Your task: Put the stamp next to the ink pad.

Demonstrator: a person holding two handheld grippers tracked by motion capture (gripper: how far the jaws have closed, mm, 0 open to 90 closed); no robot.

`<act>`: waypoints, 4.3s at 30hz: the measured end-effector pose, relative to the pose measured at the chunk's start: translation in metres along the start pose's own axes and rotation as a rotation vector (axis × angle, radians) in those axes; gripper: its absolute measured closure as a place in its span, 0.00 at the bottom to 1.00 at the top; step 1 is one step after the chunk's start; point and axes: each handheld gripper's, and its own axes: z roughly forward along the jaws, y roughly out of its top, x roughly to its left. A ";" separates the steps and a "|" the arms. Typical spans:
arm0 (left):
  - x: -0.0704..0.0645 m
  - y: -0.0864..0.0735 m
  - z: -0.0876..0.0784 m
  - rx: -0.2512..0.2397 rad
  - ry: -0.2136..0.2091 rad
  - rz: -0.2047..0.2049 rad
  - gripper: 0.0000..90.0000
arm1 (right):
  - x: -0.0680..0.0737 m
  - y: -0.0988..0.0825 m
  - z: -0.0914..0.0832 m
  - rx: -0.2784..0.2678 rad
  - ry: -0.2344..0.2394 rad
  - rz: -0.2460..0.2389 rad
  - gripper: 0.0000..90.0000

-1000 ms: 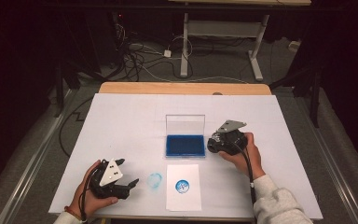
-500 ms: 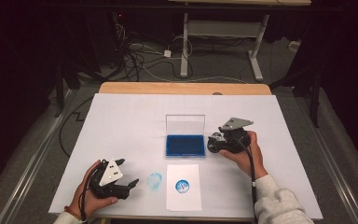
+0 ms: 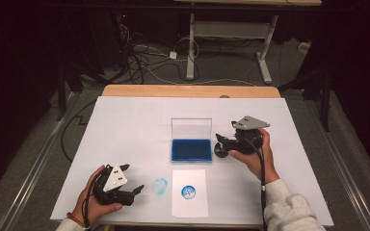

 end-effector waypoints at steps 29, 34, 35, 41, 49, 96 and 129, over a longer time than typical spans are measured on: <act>0.000 0.000 0.000 0.001 0.000 0.002 0.19 | 0.012 0.012 -0.037 -0.077 -0.005 -0.060 0.25; 0.000 0.000 0.000 -0.002 0.002 0.000 0.19 | 0.017 0.010 -0.048 -0.089 0.002 -0.085 0.25; 0.000 0.000 0.000 -0.002 0.002 -0.001 0.19 | 0.017 0.010 -0.050 -0.094 0.000 -0.089 0.25; 0.000 0.000 0.000 0.000 0.002 0.001 0.19 | 0.020 0.006 -0.061 -0.098 -0.016 -0.112 0.25; 0.000 0.000 0.000 0.002 0.003 0.003 0.19 | 0.024 0.000 -0.074 -0.113 -0.007 -0.124 0.25; 0.000 0.003 0.000 -0.013 0.015 0.002 0.19 | 0.024 -0.089 -0.110 -0.126 -0.086 -0.197 0.21; -0.002 0.003 -0.002 -0.024 0.022 0.030 0.19 | 0.016 -0.121 -0.112 -0.091 -0.081 -0.081 0.19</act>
